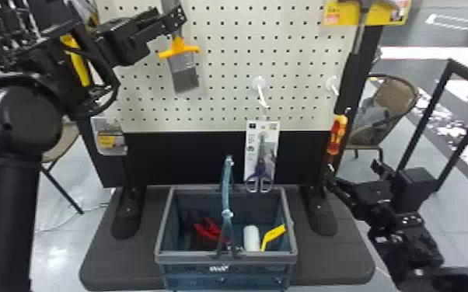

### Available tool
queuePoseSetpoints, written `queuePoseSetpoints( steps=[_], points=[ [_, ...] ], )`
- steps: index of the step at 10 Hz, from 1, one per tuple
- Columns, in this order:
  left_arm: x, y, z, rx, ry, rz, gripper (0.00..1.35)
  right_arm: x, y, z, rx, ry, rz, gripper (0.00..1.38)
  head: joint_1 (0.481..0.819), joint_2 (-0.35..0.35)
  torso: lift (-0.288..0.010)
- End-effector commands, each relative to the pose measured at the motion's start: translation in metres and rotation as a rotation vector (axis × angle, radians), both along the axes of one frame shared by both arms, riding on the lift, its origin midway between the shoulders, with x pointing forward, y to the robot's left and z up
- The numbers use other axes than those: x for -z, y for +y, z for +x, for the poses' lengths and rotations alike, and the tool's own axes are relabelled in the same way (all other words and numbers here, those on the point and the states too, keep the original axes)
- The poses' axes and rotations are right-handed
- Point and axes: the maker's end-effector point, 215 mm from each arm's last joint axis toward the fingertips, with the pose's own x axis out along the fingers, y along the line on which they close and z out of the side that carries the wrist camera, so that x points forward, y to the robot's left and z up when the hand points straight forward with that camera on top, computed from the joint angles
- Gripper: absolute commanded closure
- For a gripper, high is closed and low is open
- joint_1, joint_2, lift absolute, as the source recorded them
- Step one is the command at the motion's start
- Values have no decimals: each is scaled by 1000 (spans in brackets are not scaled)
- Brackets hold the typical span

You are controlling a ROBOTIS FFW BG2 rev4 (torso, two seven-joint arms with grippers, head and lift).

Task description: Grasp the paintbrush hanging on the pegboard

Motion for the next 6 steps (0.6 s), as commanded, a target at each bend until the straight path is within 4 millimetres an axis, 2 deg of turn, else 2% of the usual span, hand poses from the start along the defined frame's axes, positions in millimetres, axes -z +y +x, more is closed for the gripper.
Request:
queuePoseSetpoints(
  steps=[1, 5, 6],
  points=[
    [1, -8, 3, 23, 10, 3, 473, -2, -1, 1, -1, -3, -3, 182, 549, 0, -100],
    [7, -20, 9, 84, 37, -1, 487, -4, 3, 4, -15, -3, -17, 182, 549, 0, -100],
    [7, -21, 8, 101, 38, 2, 585, -2, 4, 5, -19, 7, -16, 180, 549, 0, -100]
  ],
)
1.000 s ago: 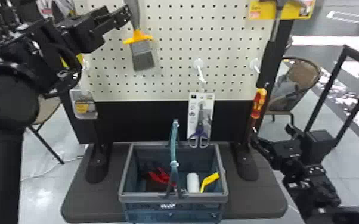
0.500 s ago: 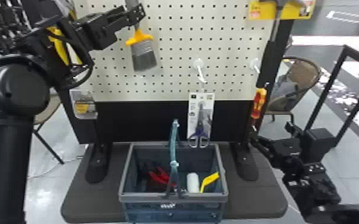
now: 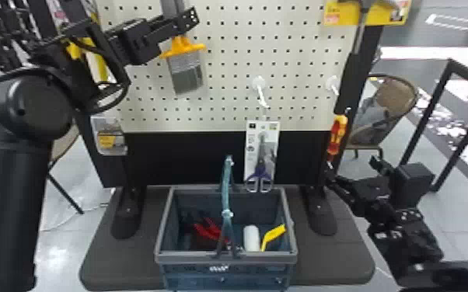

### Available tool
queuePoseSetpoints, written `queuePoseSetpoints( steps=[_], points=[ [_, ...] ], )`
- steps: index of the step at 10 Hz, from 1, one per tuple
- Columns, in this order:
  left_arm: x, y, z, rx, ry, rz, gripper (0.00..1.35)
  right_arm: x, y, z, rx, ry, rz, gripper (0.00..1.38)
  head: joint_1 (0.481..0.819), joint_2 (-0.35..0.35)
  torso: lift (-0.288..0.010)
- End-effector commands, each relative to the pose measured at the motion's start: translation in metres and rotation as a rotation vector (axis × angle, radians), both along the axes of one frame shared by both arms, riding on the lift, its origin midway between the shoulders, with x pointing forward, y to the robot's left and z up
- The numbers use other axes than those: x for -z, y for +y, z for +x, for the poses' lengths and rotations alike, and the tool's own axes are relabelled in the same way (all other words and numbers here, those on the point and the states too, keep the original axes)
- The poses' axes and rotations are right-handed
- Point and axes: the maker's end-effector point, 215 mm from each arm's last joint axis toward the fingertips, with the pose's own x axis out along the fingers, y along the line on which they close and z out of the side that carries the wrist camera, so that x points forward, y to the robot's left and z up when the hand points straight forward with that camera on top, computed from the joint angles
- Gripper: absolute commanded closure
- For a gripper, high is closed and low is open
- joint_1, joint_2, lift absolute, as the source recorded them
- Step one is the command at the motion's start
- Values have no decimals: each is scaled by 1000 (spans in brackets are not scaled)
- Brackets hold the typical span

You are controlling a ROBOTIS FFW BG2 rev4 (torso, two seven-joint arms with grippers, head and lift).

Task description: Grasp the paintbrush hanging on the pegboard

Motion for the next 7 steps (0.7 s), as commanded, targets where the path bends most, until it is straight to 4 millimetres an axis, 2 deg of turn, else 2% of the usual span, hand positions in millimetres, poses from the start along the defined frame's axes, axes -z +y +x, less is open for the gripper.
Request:
queuePoseSetpoints(
  steps=[1, 2, 3, 7],
  points=[
    [-1, 0, 1, 6, -4, 12, 733, 2, 0, 1, -5, 11, 3, 182, 549, 0, -100],
    [-3, -1, 0, 13, -7, 32, 1015, 3, 0, 1, -6, 18, 7, 182, 549, 0, -100],
    [-5, -1, 1, 9, -12, 14, 1185, 4, -1, 2, -6, 21, 7, 182, 549, 0, -100],
    [-3, -3, 0, 9, 1, 1, 1220, 11, -1, 0, -5, 34, 13, 180, 549, 0, -100]
  ],
)
